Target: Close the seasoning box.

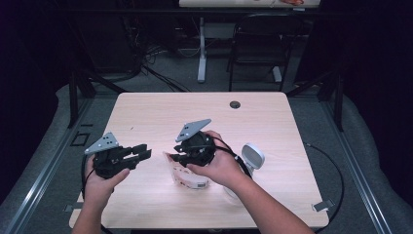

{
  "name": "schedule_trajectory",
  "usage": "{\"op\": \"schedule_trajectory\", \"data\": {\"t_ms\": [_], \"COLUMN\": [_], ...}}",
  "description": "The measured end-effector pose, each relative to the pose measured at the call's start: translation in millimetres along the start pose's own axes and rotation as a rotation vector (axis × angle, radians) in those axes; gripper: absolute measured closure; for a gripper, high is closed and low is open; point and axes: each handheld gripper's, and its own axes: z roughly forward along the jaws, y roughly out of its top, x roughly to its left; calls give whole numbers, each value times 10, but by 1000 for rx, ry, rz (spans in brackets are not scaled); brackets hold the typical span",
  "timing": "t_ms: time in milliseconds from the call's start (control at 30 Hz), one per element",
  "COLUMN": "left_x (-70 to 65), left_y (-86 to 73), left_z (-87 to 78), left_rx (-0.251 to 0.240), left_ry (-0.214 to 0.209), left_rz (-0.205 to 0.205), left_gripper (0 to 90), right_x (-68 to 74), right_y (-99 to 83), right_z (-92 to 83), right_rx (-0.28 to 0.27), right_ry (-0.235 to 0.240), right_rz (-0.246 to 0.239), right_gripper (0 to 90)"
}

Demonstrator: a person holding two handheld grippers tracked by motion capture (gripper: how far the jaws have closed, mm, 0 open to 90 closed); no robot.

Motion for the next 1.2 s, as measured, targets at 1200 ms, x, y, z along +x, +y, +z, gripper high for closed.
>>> {"op": "schedule_trajectory", "data": {"t_ms": [1200], "left_x": [-5], "left_y": [-12], "left_z": [41], "left_rx": [12], "left_ry": [-9], "left_rz": [-2], "left_gripper": [673], "right_x": [-9], "right_y": [38], "right_z": [251], "right_rx": [146], "right_ry": [1], "right_rz": [-58], "right_gripper": [845]}}
